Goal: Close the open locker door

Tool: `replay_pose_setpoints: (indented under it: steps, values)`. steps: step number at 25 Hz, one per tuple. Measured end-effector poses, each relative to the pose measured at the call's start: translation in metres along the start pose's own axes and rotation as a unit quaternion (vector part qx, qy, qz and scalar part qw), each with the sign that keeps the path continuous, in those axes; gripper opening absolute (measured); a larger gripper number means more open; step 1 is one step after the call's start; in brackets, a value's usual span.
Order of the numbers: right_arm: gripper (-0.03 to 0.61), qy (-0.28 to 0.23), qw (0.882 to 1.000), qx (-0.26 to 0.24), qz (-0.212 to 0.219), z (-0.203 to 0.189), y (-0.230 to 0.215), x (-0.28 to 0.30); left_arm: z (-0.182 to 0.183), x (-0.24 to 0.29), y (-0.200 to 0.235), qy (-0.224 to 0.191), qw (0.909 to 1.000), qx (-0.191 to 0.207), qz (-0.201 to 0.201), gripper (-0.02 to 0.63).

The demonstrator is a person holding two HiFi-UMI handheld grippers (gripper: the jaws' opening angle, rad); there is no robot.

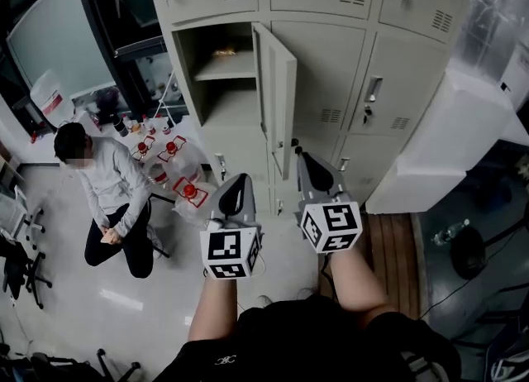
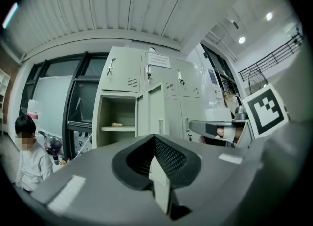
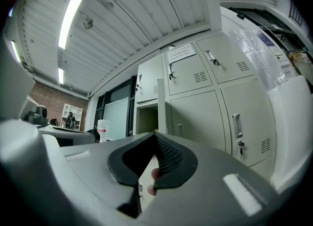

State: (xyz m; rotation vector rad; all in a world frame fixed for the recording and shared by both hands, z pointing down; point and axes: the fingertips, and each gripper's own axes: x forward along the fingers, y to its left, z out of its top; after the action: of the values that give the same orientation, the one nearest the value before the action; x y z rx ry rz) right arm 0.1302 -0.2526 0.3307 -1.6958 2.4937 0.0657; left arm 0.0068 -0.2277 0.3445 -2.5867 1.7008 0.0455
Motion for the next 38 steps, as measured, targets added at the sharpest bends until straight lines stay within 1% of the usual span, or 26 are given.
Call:
replay_pose_setpoints:
  steps: [1,4,6,8,15,25,28,30,32,34,38]
  values:
    - [0.009,-0.008,1.0,0.004,0.005,0.001,0.0,0.002,-0.001,0.001,0.001,0.001,1.0,0.001,0.003,0.0]
    - [0.098,-0.03,0.999,0.002,0.018,0.006,-0.004,0.011,0.0,0.005,0.002,0.0,0.9999,-0.012,0.009,0.0]
    - [0.119,-0.03,0.999,-0.002,0.023,0.005,-0.009,0.02,0.0,0.008,0.005,-0.001,0.9997,-0.016,0.019,0.0]
    - [0.133,-0.018,0.999,0.003,0.031,0.001,-0.012,0.029,-0.004,0.009,0.009,0.003,0.9994,-0.019,0.03,0.0]
    - [0.135,0.021,0.998,0.011,0.051,-0.017,-0.016,0.056,-0.012,0.009,0.021,0.01,0.9976,-0.025,0.064,0.0]
    - [0.132,0.052,0.996,0.017,0.069,-0.035,-0.018,0.08,-0.015,0.007,0.029,0.014,0.9951,-0.019,0.096,0.0]
    - [0.13,0.056,0.995,0.016,0.077,-0.038,-0.015,0.085,-0.016,0.005,0.031,0.014,0.994,-0.015,0.107,0.0]
    - [0.129,0.054,0.996,0.01,0.07,-0.038,-0.017,0.088,-0.016,0.004,0.033,0.014,0.9933,-0.014,0.114,0.0]
    - [0.107,0.05,0.997,-0.001,0.062,-0.038,-0.017,0.089,-0.017,0.003,0.034,0.015,0.9923,-0.015,0.122,0.0]
    - [0.106,0.047,0.997,-0.007,0.062,-0.038,-0.016,0.089,-0.018,0.001,0.035,0.015,0.9911,-0.014,0.131,0.0]
    - [0.106,0.059,0.996,-0.006,0.07,-0.039,-0.015,0.09,-0.018,-0.001,0.035,0.013,0.9883,-0.013,0.151,0.0]
